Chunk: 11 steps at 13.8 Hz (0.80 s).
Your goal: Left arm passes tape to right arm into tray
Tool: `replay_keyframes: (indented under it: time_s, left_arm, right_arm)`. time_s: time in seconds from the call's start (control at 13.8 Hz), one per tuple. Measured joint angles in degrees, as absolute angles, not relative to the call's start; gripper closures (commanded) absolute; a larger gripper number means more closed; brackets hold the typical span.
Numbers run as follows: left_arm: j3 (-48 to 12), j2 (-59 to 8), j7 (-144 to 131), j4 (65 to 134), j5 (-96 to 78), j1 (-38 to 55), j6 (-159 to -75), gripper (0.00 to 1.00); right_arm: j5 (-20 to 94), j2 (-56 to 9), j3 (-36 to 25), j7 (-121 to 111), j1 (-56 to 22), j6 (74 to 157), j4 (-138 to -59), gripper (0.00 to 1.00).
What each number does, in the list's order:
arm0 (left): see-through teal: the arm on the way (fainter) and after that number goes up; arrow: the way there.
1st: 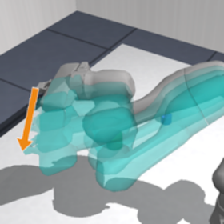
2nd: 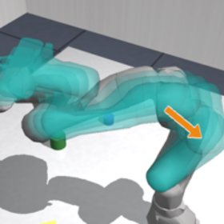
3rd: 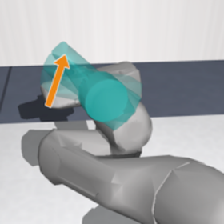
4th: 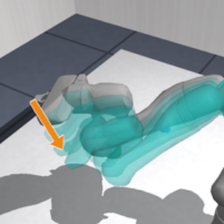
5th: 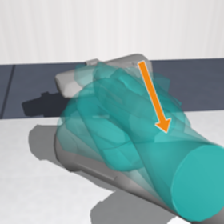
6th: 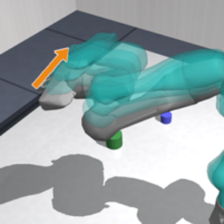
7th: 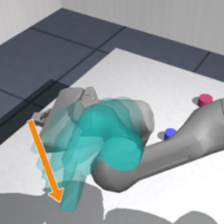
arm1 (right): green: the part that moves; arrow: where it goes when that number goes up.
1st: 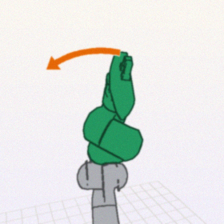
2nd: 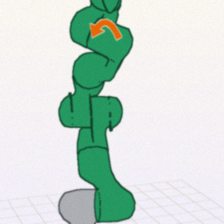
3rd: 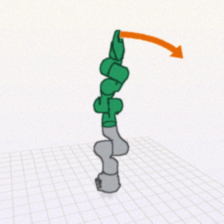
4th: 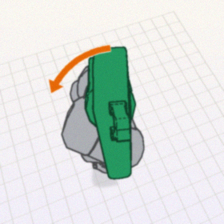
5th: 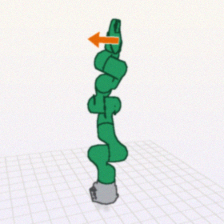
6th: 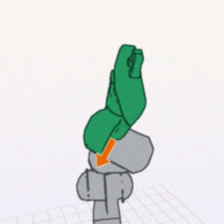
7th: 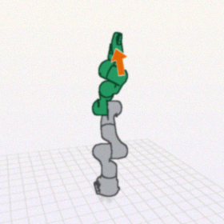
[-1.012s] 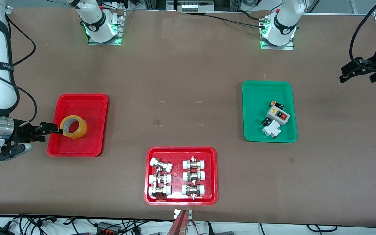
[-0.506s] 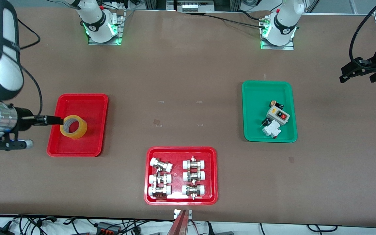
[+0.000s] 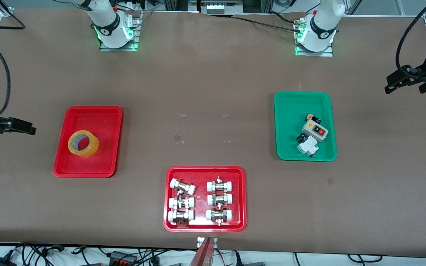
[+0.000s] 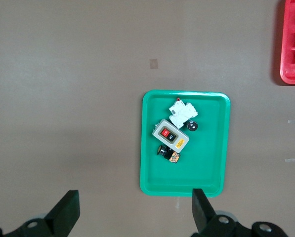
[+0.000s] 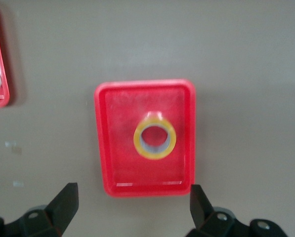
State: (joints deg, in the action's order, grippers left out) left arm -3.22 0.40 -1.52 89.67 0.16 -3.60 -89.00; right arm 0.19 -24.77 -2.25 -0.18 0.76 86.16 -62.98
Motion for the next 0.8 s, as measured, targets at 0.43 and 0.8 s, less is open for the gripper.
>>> replay_keyframes:
  time_s: [0.43, 0.8]
  left_arm:
    - [-3.21, 0.39, -1.51, 89.67, 0.16, -3.61, -89.00, 0.00]
    - [-3.22, 0.39, -1.50, 89.67, 0.16, -3.61, -89.00, 0.00]
  right_arm:
    - [-0.48, -17.08, -2.29, -0.81, 1.56, 93.10, -74.10, 0.00]
    - [-2.18, -9.36, -2.26, -1.85, 1.54, 97.02, -86.78, 0.00]
